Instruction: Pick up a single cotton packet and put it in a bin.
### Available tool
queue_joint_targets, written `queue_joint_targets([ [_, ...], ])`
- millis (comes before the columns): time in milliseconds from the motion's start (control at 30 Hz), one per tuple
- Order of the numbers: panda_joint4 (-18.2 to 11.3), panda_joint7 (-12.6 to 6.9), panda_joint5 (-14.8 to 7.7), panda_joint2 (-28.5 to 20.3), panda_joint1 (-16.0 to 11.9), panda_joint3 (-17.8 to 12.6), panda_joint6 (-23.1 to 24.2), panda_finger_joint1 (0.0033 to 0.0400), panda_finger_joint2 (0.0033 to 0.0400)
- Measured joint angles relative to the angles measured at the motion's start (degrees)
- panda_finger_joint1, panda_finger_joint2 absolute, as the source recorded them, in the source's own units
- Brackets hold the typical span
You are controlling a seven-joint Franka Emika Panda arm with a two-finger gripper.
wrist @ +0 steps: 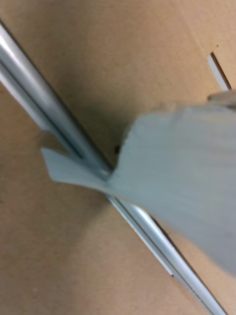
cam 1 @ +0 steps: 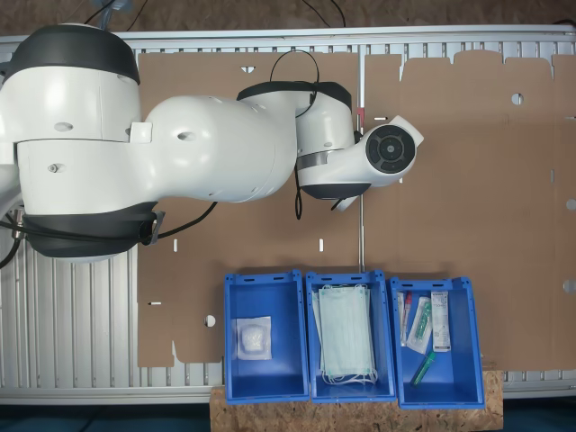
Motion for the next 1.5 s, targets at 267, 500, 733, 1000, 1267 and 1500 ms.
queue_joint_targets([
  [267,0.0,0.0,0.0,0.0,0.0,0.0,0.0,0.0049,0.0049],
  [500,0.0,0.0,0.0,0.0,0.0,0.0,0.0,0.0049,0.0049],
  [733,0.0,0.0,0.0,-0.1,0.0,0.0,-0.1,0.0051,0.0051],
  [1000,0.0,0.0,0.0,-2.5,0.0,0.0,-4.0,0.0051,0.0051],
  [1267,-0.1,0.0,0.0,-10.4,0.0,0.0,-13.0,0.0051,0.0051],
  [1500,-0.1,0.0,0.0,-17.6,0.0,-0.4,-19.6,0.0052,0.0052],
])
